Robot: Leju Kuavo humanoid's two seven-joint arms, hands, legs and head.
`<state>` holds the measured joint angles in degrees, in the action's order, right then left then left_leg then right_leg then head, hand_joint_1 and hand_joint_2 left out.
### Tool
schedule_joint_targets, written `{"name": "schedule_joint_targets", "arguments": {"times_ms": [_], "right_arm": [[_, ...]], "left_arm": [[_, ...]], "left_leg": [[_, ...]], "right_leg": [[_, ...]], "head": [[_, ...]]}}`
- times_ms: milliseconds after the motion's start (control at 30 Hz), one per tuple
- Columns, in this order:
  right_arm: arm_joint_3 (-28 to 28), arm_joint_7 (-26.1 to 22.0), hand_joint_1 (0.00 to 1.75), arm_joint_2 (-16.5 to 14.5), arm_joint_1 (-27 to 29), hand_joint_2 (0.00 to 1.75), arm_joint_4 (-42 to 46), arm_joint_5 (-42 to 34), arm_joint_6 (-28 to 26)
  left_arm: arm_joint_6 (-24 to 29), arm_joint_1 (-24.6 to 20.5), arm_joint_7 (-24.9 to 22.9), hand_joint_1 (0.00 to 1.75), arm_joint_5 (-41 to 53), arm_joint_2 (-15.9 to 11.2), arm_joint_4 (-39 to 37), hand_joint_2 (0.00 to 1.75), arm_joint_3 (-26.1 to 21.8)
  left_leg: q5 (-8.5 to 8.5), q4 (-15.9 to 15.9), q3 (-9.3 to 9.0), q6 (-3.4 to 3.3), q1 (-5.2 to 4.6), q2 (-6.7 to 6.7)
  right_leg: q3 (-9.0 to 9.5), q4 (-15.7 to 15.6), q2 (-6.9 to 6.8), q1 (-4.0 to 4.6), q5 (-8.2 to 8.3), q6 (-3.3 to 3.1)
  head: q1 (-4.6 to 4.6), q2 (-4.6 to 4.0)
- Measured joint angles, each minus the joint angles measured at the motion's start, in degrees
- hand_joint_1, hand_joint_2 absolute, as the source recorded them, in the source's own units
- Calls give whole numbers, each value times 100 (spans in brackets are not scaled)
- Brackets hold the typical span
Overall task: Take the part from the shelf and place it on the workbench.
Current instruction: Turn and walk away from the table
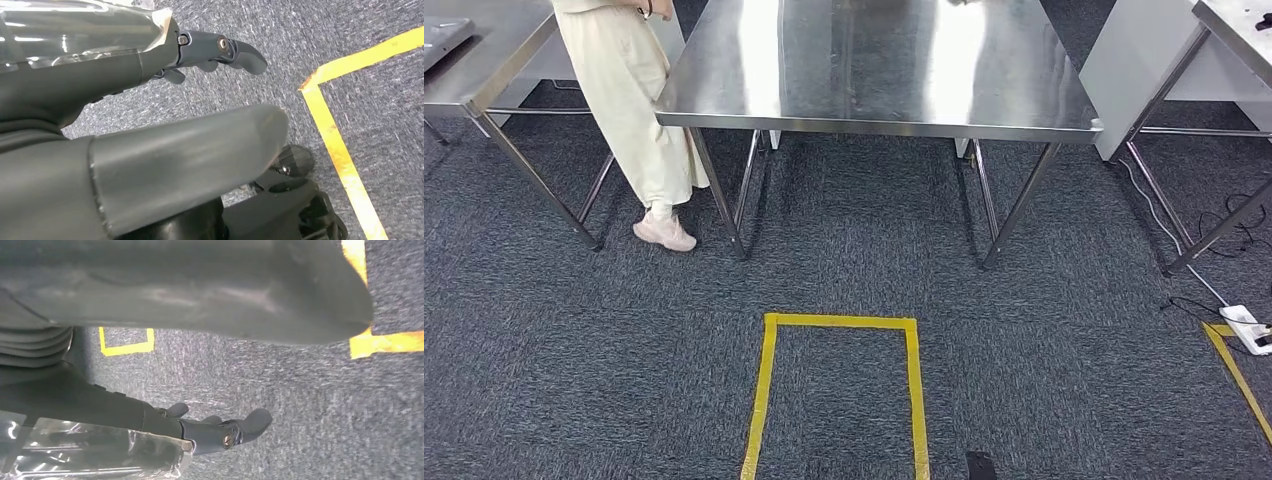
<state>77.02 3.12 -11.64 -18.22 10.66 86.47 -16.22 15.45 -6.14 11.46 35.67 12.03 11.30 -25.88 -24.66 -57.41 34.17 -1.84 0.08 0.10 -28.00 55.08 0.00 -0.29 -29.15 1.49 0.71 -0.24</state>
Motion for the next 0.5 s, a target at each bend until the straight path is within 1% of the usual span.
{"name": "schedule_joint_targets", "arguments": {"times_ms": [33,67,100,167,200,233,267,300,333,367,400,433,467,500], "right_arm": [[1,-1,0,-3,-3,0,-1,-4,0],[1,-2,0,-5,-8,0,-1,-5,0],[1,-3,0,-9,-10,0,-2,-5,0],[1,-4,0,-11,-3,0,-2,-5,0],[1,-4,0,-13,5,0,-2,-5,0],[1,-4,0,-14,12,0,-2,-5,0],[1,-4,0,-16,18,0,-2,-5,0],[1,-4,0,-19,21,0,-2,-5,0],[1,-7,0,-22,20,0,-2,-5,0],[1,-10,0,-23,15,0,-1,-8,-1],[1,-14,0,-23,8,0,-1,-13,-1],[1,-17,0,-22,3,0,-1,-18,-2],[1,-19,0,-22,1,0,0,-22,-2],[1,-17,0,-22,1,0,0,-25,-2]], "left_arm": [[-2,-1,-1,0,0,0,0,0,0],[-2,0,-1,0,0,-1,0,0,0],[-2,1,-2,0,0,-3,0,0,0],[-2,3,-3,0,0,-8,0,0,0],[-2,5,-4,0,0,-11,0,0,0],[-2,7,-4,0,0,-14,0,0,0],[-2,9,-5,0,0,-18,0,0,0],[-2,8,-5,0,0,-22,0,0,0],[-2,5,-5,0,1,-26,0,0,0],[-2,0,-5,0,3,-26,0,0,0],[-3,-6,-6,0,7,-26,0,0,0],[-4,-11,-8,0,12,-25,0,0,0],[-8,-12,-13,0,17,-23,0,0,0],[-11,-12,-18,0,21,-22,0,0,0]], "left_leg": [[-29,-30,22,37,11,-5],[-130,-134,72,73,23,-11],[-316,-369,168,109,36,-18],[-796,-1147,463,179,61,-25],[-960,-1508,587,210,73,-25],[-1013,-1693,629,233,88,-24],[-950,-1643,558,249,107,-23],[-802,-1378,385,263,130,-21],[-623,-974,150,278,155,-21],[-497,-591,-58,290,161,-27],[-420,-322,-192,279,160,-37],[-398,-185,-244,254,148,-46],[-406,-171,-228,212,120,-55],[-383,-176,-198,151,102,-56]], "right_leg": [[1,-11,-4,-27,32,-37],[-4,-22,-9,-57,70,-85],[-15,-35,-15,-89,108,-127],[-69,-26,-28,-90,156,-165],[-99,-18,-33,-90,171,-161],[-124,-6,-35,-94,182,-153],[-143,13,-35,-101,187,-143],[-159,41,-33,-113,187,-136],[-178,81,-28,-125,178,-121],[-213,137,-23,-112,163,-93],[-252,187,-17,-97,153,-57],[-291,224,-12,-75,150,-15],[-325,242,-9,-50,160,26],[-349,240,-6,-43,180,65]], "head": [[-3,0],[-17,0],[-42,0],[-94,0],[-108,0],[-114,0],[-120,0],[-126,0],[-132,0],[-147,0],[-156,0],[-152,0],[-144,0],[-125,0]]}}
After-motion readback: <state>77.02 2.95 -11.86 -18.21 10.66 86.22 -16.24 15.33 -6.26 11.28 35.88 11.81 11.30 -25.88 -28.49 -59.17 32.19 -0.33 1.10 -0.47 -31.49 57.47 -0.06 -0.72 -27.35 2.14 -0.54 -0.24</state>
